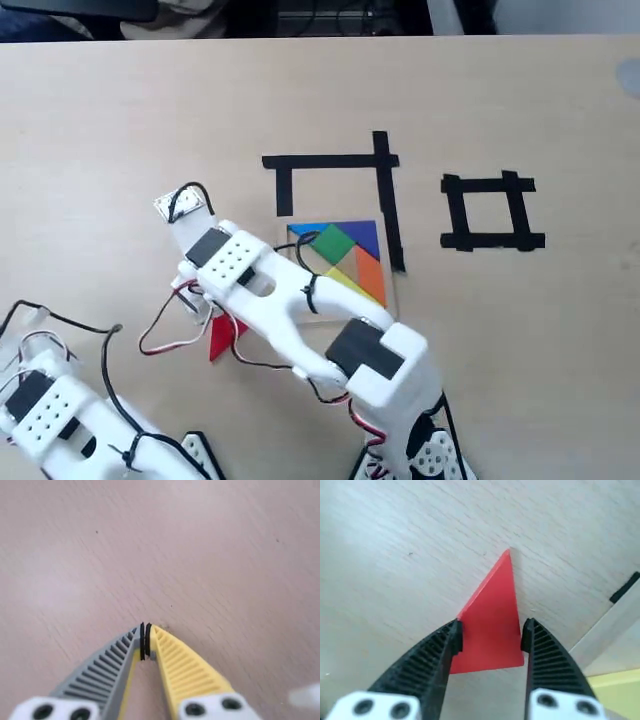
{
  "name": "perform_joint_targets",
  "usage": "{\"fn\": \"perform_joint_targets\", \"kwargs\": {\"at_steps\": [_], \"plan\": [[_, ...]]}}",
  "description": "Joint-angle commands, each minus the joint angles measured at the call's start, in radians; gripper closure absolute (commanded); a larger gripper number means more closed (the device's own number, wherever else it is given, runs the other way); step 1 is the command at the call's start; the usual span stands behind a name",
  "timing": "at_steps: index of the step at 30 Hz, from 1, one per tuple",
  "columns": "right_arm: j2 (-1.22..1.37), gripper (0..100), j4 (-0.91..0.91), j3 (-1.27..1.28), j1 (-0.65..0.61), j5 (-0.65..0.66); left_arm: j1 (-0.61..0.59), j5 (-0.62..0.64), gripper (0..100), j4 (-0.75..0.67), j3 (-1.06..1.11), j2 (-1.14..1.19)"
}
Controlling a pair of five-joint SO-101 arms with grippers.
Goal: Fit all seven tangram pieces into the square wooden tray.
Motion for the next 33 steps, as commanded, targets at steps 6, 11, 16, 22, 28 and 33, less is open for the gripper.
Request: {"fn": "perform_joint_targets", "kwargs": {"at_steps": [6,11,16,22,28,33], "plan": [[0.001,79.2,0.006,-0.068,0.000,-0.020,0.030,-0.003,95,-0.014,-0.005,-0.014],[-0.005,79.2,0.021,-0.070,0.044,-0.020,0.030,-0.003,95,-0.014,-0.005,-0.014],[-0.004,86.4,0.175,-0.142,0.095,0.075,0.030,-0.003,95,-0.014,-0.005,-0.014],[-0.001,98.5,0.241,-0.173,0.117,0.288,0.028,-0.006,95,-0.014,-0.005,-0.014],[0.047,98.8,0.178,-0.133,0.118,0.287,0.030,-0.011,95,-0.014,-0.002,-0.014],[0.154,98.8,0.203,-0.160,0.094,0.287,0.036,-0.012,95,-0.014,0.005,-0.014]]}}
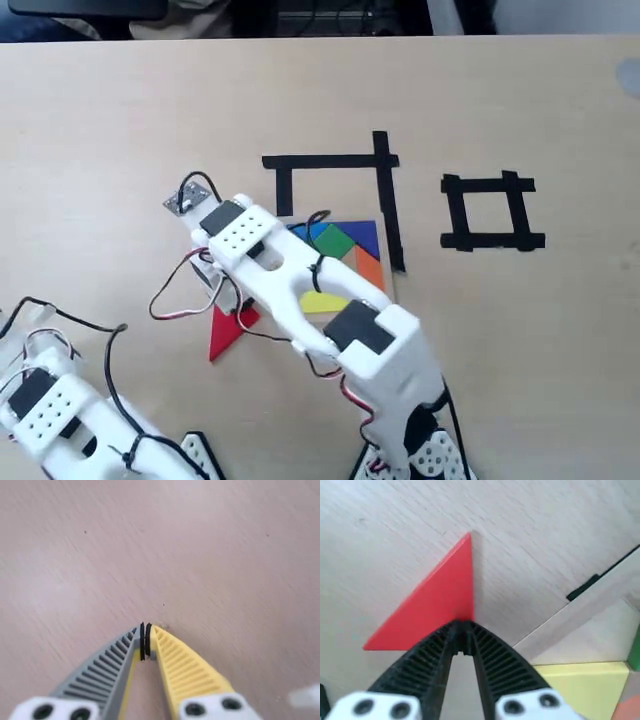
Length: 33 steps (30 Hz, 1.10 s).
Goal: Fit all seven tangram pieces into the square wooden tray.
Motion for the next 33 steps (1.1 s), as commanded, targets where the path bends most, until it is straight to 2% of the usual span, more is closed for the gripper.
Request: {"fn": "perform_joint_targets", "kwargs": {"at_steps": [1,8,15,18,22,26,29,33], "plan": [[0.054,98.8,0.017,-0.038,-0.011,0.011,0.013,-0.012,95,-0.014,-0.004,-0.012],[0.191,98.8,0.035,-0.234,0.021,0.038,0.013,-0.012,95,-0.015,-0.004,-0.012],[0.344,98.8,0.161,-0.662,0.020,0.327,0.015,-0.012,95,-0.018,-0.004,-0.012],[0.395,98.8,0.258,-0.817,0.020,0.371,0.015,-0.012,95,-0.018,-0.004,-0.012],[0.407,98.8,0.410,-1.020,0.020,0.365,0.015,-0.012,95,-0.018,-0.004,-0.012],[0.381,98.8,0.427,-1.104,0.015,0.281,0.016,-0.012,95,-0.020,-0.004,-0.012],[0.325,98.8,0.427,-1.050,-0.020,0.242,0.016,-0.012,95,-0.020,-0.002,-0.012],[0.232,98.8,0.427,-0.822,-0.120,0.180,0.016,-0.012,95,-0.020,-0.002,-0.012]]}}
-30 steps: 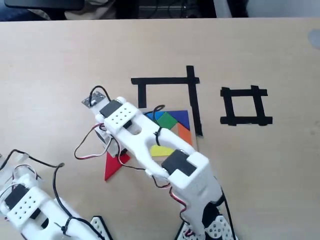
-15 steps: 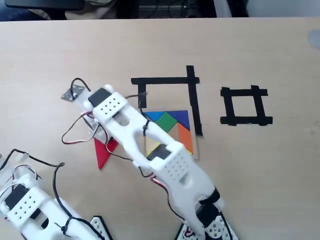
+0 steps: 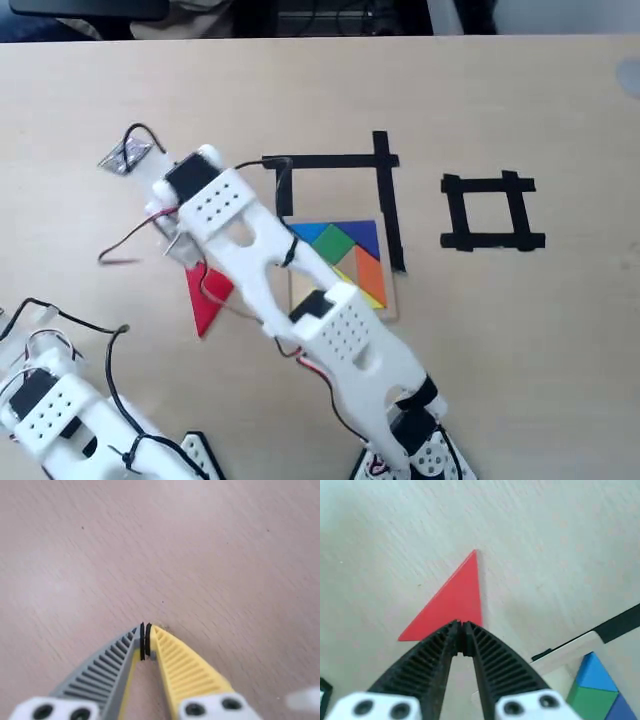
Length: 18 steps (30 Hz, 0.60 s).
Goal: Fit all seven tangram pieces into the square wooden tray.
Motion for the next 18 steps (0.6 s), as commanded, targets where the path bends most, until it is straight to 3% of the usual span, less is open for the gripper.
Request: {"fn": "perform_joint_targets", "kwargs": {"at_steps": [1,6,9,14,18], "plan": [[-0.139,98.8,0.031,0.182,-0.098,-0.077,0.013,-0.012,95,-0.020,-0.004,-0.012],[-0.361,98.8,-0.064,0.464,-0.180,-0.316,0.013,-0.012,95,-0.017,-0.004,-0.012],[-0.591,98.8,-0.230,0.742,-0.221,-0.319,0.013,-0.012,95,-0.015,-0.004,-0.012],[-0.872,98.7,-0.730,1.256,-0.147,-0.324,0.013,-0.012,95,-0.015,-0.004,-0.012],[-0.812,98.7,-0.830,1.317,-0.121,-0.347,0.013,-0.012,95,-0.017,-0.004,-0.012]]}}
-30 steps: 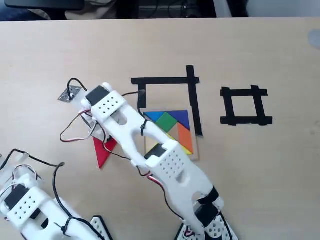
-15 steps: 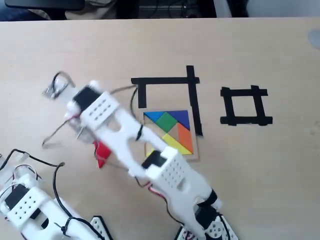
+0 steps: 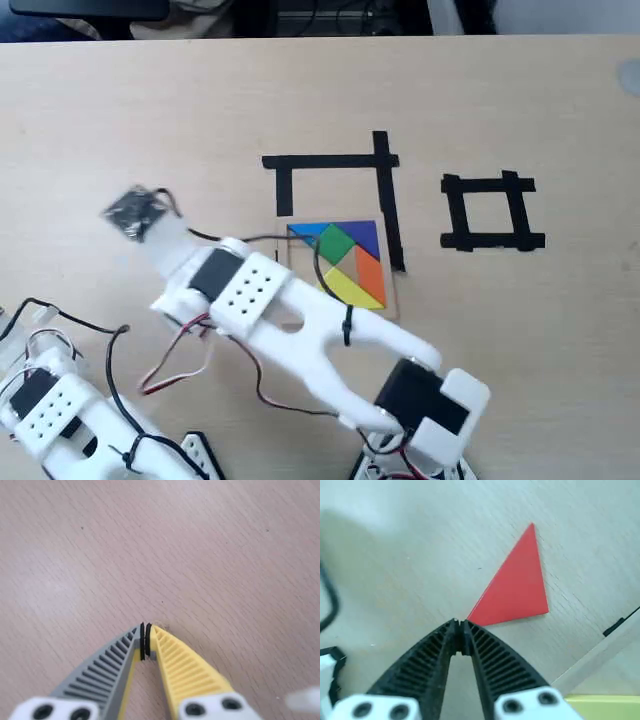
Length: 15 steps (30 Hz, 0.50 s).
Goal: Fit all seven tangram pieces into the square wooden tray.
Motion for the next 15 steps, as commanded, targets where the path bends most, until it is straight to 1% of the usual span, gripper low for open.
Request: {"fn": "perform_joint_targets", "kwargs": {"at_steps": [1,5,9,15], "plan": [[0.028,98.7,-0.063,-0.002,0.021,-0.023,0.012,-0.012,95,-0.017,-0.004,-0.012],[0.214,98.7,0.052,-0.197,0.020,-0.015,0.012,-0.012,95,-0.017,-0.004,-0.012],[0.377,98.7,0.081,-0.367,0.020,0.026,0.012,-0.012,95,-0.017,-0.004,-0.012],[0.533,98.7,0.155,-0.530,0.020,0.026,0.012,-0.012,95,-0.017,-0.004,-0.012]]}}
